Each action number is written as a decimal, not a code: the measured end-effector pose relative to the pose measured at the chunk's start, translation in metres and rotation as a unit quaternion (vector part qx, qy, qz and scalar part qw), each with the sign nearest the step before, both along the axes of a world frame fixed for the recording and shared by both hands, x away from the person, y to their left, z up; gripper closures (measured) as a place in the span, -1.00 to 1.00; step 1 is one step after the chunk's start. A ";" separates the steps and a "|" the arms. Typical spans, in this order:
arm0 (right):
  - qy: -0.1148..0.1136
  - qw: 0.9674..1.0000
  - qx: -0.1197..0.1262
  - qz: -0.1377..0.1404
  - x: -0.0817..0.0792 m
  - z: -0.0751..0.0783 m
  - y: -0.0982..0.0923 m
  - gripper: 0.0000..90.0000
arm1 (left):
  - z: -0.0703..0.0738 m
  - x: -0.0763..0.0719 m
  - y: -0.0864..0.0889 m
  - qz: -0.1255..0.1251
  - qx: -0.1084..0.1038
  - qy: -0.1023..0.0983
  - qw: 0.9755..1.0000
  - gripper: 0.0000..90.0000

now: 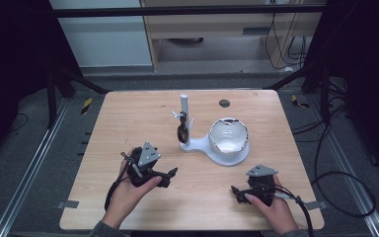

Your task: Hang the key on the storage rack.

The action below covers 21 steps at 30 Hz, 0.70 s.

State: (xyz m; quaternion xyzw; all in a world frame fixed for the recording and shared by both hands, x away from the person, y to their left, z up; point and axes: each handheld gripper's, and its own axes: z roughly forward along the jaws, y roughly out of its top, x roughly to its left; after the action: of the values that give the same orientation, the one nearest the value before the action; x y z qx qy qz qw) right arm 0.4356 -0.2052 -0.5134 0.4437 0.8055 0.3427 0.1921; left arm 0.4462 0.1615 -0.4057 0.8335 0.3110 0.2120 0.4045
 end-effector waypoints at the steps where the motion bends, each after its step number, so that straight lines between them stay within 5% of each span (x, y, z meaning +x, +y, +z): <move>1: 0.000 1.000 0.000 0.000 0.000 0.000 0.000 -0.99 | -0.002 0.000 0.002 0.001 0.001 0.005 1.000 -0.87; 14: 0.000 1.000 0.000 0.000 0.000 0.000 0.000 -0.99 | -0.040 0.009 0.032 0.037 0.023 0.075 0.996 -0.86; 21: 0.000 1.000 0.000 0.000 0.000 0.000 0.000 -0.99 | -0.051 0.016 0.051 0.073 0.037 0.085 0.993 -0.85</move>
State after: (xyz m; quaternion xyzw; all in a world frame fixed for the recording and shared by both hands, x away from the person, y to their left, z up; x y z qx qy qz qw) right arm 0.4356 -0.2052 -0.5134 0.4438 0.8054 0.3428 0.1920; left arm 0.4621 0.2127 -0.4568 0.8381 0.3964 0.1806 0.3285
